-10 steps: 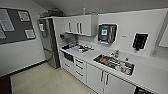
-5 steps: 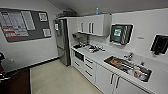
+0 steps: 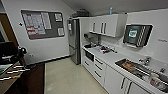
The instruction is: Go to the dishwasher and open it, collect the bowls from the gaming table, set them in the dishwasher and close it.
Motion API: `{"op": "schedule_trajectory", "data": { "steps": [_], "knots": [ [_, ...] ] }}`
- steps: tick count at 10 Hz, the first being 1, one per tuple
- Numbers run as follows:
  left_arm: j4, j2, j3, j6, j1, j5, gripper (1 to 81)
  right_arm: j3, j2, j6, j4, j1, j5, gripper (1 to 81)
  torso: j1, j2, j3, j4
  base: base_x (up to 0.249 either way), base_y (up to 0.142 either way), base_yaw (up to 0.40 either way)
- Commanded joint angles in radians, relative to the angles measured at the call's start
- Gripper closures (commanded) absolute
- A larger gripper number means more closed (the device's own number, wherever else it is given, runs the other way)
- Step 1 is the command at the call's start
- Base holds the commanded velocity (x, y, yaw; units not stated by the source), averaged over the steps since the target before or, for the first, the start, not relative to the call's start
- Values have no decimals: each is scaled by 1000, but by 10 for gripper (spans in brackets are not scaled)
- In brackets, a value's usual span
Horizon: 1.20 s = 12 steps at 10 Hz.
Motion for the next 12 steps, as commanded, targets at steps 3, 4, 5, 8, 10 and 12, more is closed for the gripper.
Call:
{"op": "schedule_trajectory", "data": {
  "steps": [3, 4, 5, 8, 10, 12],
  "knots": [
    [13, -8, 1, 3, -55, 47, 10, 8, -12, -5, -7, 47, -46, 10, 1, 0, 0, 0, 0, 0, 340],
    [13, -8, 1, 3, -55, 47, 10, 5, -14, -5, -5, 47, -47, 10, 1, 0, 0, 0, 0, 0, 340],
    [13, -8, -1, 3, -55, 47, 10, 3, -14, -5, -5, 49, -47, 10, 1, 0, 0, 0, 0, 0, 340],
    [14, -7, -2, 3, -55, 47, 10, 2, -15, -4, -4, 49, -47, 10, 1, 0, 0, 0, 0, 0, 340],
    [14, -8, -2, 3, -57, 47, 10, 0, -17, -4, -4, 49, -47, 10, 1, 0, 0, 0, 0, 0, 340],
    [14, -4, -2, 3, -57, 47, 10, 0, -17, -4, -4, 52, -51, 10, 1, 0, 0, 0, 0, 0, 340]
  ]
}}
